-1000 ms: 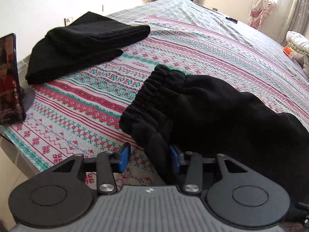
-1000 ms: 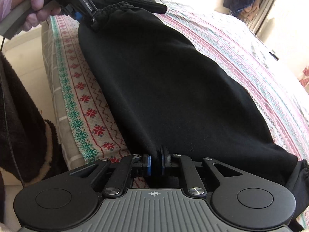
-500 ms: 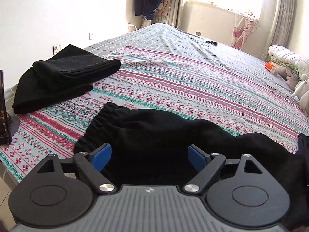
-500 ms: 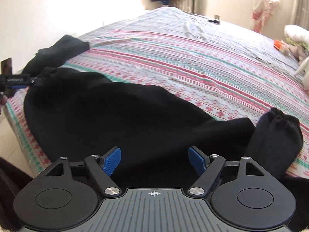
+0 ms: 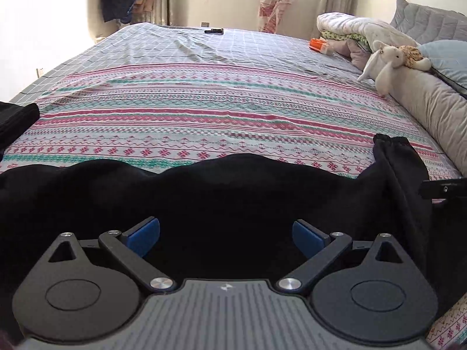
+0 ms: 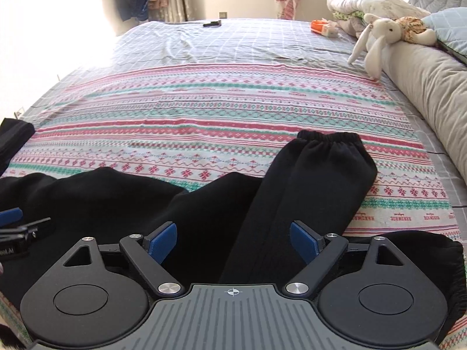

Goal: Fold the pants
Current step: 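Move the left gripper to the elastic leg cuff and close on it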

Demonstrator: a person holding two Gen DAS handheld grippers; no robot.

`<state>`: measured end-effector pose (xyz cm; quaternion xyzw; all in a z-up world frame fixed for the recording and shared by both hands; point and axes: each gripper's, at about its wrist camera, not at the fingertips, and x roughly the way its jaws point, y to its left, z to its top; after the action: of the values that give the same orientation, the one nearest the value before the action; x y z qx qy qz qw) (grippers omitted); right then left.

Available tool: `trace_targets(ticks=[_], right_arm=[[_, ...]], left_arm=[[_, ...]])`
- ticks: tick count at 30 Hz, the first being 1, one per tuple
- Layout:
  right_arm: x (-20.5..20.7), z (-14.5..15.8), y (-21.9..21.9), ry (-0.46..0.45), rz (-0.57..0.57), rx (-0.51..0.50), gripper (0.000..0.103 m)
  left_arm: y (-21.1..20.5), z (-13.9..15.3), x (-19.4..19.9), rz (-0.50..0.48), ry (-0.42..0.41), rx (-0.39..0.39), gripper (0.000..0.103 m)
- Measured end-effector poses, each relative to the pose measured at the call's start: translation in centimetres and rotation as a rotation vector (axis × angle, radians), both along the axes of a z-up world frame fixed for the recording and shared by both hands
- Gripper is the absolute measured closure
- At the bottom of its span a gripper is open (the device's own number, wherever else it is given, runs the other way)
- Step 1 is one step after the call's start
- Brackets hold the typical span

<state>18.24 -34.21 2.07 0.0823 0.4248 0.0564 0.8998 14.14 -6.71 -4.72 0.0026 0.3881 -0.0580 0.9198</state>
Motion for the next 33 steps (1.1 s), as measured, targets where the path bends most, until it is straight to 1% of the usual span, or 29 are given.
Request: trace_targets(ticks=[2,5,9,11,14,16,17,18,19,22,26,28,32,33], right_arm=[[0.4,-0.2,-1.2,0.015,-0.040,0.003,0.015],[0.9,-0.8,-3.2,0.049,-0.094,0.022,0.015],[1.4,-1.4,-5.6,0.072,-0.152,0.038,0.015],[1.4,-1.6,-6.9,0.080,-0.181,0.050,0.015],[1.0,-2.1,-8.2,0.093,-0.196,0.064,0.015],[0.8,-2.2,-9.2,0.091,-0.202,0.053,0.015],[0.7,-2.2,-9.7,0.090,-0.208,0.044,0.015],[0.5,-2.4,-10.3,0.090,-0.215,0.036,0.015],[0.4,-2.6,-11.0,0.093,-0.225,0.030,0.015],[0.0,-3.2,-13.0,0.111,-0.255,0.032,0.015],[-0.4,-3.9,-15.2,0.124,-0.287,0.056,0.015],[-0.6,-4.5,-16.0,0.136,-0.294,0.070,0.015],[-1.1,-5.5,-17.0,0.162,-0.301,0.066,0.015],[-1.3,-5.7,-17.2,0.166,-0.301,0.059,0.015]], left_arm=[[-2.0,-1.0,0.3,-0.037,0.012,-0.001,0.000],[-4.8,-2.2,0.8,-0.100,0.021,-0.024,0.000],[-9.3,-2.7,1.6,-0.218,0.028,-0.046,0.000],[-10.8,-2.9,2.6,-0.250,0.034,-0.059,0.000],[-12.6,-3.2,4.3,-0.294,0.023,-0.094,0.006],[-13.8,-3.3,5.5,-0.314,0.027,-0.112,0.015],[-14.4,-3.4,6.1,-0.324,0.029,-0.116,0.018],[-14.9,-3.5,6.6,-0.338,0.031,-0.124,0.026],[-15.6,-3.6,7.0,-0.354,0.035,-0.134,0.027],[-16.5,-3.7,7.9,-0.372,0.023,-0.144,0.028],[-17.1,-3.3,8.7,-0.364,-0.002,-0.167,0.030],[-18.2,-3.2,9.8,-0.369,-0.012,-0.170,0.030],[-20.2,-4.0,12.4,-0.383,0.039,-0.181,0.030],[-20.7,-4.4,13.0,-0.391,0.064,-0.189,0.034]])
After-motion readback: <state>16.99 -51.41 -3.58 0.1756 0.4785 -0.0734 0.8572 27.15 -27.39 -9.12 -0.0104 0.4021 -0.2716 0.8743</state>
